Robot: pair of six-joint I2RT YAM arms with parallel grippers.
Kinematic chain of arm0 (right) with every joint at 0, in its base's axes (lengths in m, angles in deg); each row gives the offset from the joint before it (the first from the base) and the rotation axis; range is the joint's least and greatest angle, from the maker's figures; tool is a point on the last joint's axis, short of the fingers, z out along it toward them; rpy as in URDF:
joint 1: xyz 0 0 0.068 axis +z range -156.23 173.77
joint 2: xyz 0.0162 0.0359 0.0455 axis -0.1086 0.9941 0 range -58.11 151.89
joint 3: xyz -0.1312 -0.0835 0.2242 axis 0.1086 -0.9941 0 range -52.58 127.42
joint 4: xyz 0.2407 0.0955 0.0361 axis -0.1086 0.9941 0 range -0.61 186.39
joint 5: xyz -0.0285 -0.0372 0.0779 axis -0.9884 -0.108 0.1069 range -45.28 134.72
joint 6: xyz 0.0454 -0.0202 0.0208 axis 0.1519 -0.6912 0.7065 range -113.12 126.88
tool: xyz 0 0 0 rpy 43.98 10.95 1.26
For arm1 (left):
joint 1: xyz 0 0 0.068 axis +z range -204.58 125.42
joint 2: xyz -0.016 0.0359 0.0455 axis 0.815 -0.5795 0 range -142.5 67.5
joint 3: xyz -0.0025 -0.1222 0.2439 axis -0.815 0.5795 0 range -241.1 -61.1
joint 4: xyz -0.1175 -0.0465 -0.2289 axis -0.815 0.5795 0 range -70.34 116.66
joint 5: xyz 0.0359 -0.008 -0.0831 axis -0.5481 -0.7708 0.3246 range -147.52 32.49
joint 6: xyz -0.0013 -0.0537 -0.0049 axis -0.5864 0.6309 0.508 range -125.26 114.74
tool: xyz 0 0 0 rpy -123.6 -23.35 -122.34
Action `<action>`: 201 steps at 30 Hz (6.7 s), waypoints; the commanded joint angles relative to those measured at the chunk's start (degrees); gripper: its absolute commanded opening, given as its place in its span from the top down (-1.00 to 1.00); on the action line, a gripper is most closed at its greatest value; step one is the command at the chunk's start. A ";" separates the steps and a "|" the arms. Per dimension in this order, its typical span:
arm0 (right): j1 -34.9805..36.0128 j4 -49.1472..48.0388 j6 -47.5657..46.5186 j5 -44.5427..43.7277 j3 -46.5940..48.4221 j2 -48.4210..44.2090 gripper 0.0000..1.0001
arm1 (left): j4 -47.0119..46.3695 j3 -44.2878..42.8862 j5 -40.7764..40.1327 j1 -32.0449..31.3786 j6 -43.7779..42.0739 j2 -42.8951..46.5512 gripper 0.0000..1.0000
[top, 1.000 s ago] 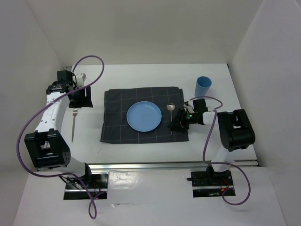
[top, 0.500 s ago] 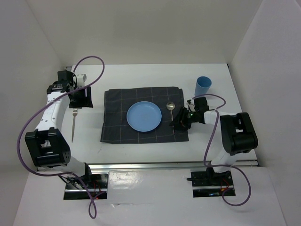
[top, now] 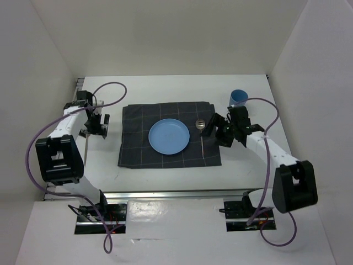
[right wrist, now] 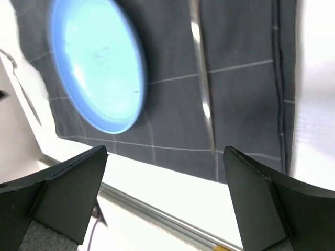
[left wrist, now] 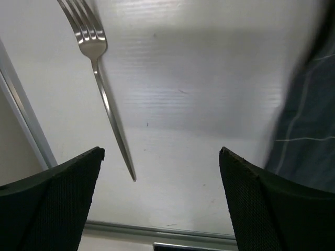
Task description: Set the dinner table for one person
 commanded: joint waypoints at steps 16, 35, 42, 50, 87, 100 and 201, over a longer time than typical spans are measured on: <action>4.95 8.56 -7.93 -8.35 9.59 -4.49 -1.00 | -6.14 7.86 -12.13 6.23 -7.30 -4.09 -0.65; 6.10 11.11 -6.52 -15.28 18.30 -6.76 -1.00 | -1.41 -1.97 7.55 10.37 -8.90 -23.51 1.00; 6.10 11.72 -6.52 -17.13 17.78 -7.82 -1.00 | 2.37 -3.65 20.13 13.62 -4.86 -19.93 1.00; 6.10 11.11 -5.99 -17.66 16.01 -10.10 -1.00 | -5.17 3.73 18.73 13.62 3.93 -5.45 1.00; 6.10 14.98 -3.79 -24.77 13.90 -14.59 -1.00 | 3.25 -12.51 9.78 -21.27 28.54 -21.49 1.00; 6.10 14.98 -4.32 -24.78 13.90 -13.97 -1.00 | 5.44 -15.06 3.00 -21.80 29.69 -24.74 0.96; 2.16 31.76 -21.56 -34.55 75.20 29.67 -1.00 | 6.33 -7.95 0.89 -9.23 13.34 -3.92 -0.12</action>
